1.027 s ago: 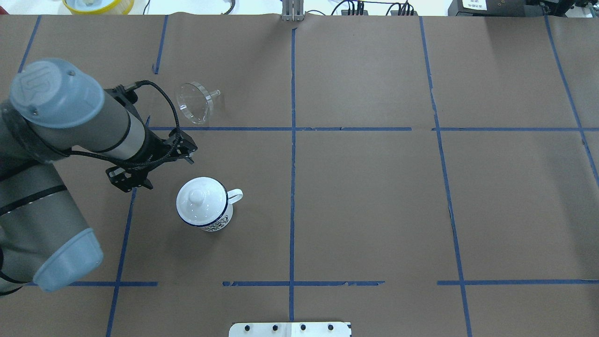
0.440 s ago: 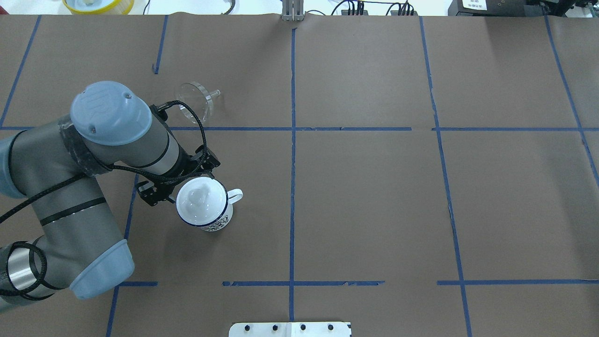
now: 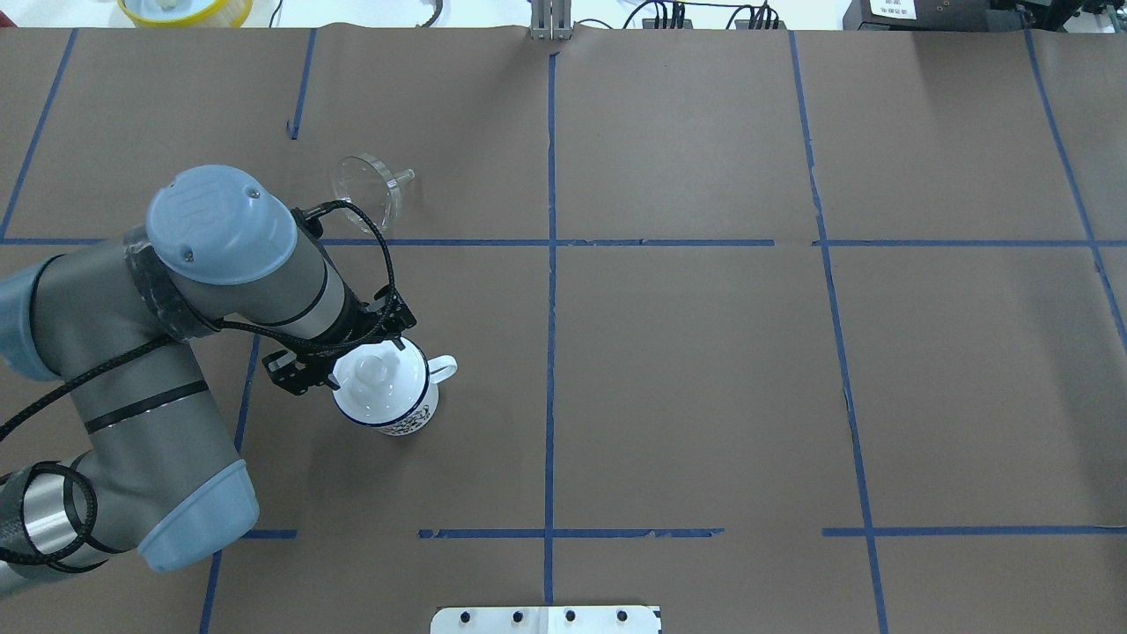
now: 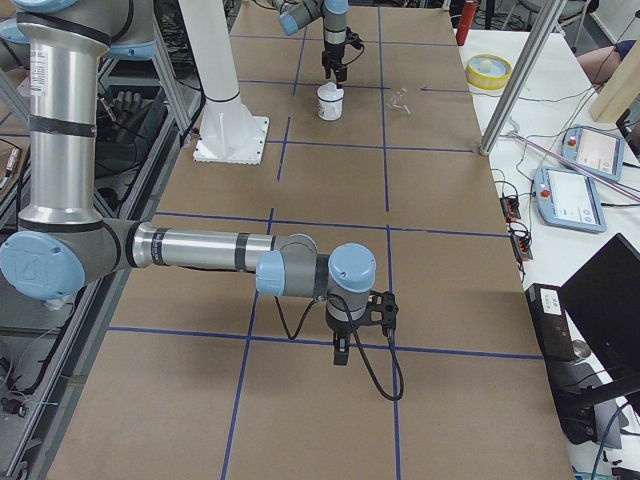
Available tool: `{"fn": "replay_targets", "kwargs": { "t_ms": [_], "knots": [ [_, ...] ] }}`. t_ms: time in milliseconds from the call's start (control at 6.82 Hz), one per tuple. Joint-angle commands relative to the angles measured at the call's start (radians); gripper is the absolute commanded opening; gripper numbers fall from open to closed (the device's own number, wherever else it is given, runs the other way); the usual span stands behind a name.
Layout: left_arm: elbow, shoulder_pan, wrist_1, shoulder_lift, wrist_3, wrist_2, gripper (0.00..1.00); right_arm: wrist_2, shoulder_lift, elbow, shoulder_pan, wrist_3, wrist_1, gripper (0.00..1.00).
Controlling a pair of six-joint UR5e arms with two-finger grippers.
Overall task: Place funnel on cup
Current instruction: 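Move the left gripper over the white mug and grasp its lid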
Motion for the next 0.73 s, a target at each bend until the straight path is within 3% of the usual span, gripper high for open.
{"fn": "replay_targets", "kwargs": {
  "t_ms": [0, 147, 293, 587],
  "knots": [
    [0.001, 0.005, 0.0, -0.002, -0.001, 0.0, 0.85, 0.0, 0.0, 0.0, 0.0, 0.0, 0.0, 1.0],
    [-0.001, 0.005, 0.0, -0.002, -0.001, -0.002, 0.84, 0.0, 0.0, 0.0, 0.0, 0.0, 0.0, 1.0],
    [-0.001, 0.007, 0.0, -0.002, -0.001, -0.002, 0.74, 0.0, 0.0, 0.0, 0.0, 0.0, 0.0, 1.0],
    [-0.002, 0.01, 0.017, -0.011, -0.001, -0.002, 0.04, 0.0, 0.0, 0.0, 0.0, 0.0, 0.0, 1.0]
  ]
}}
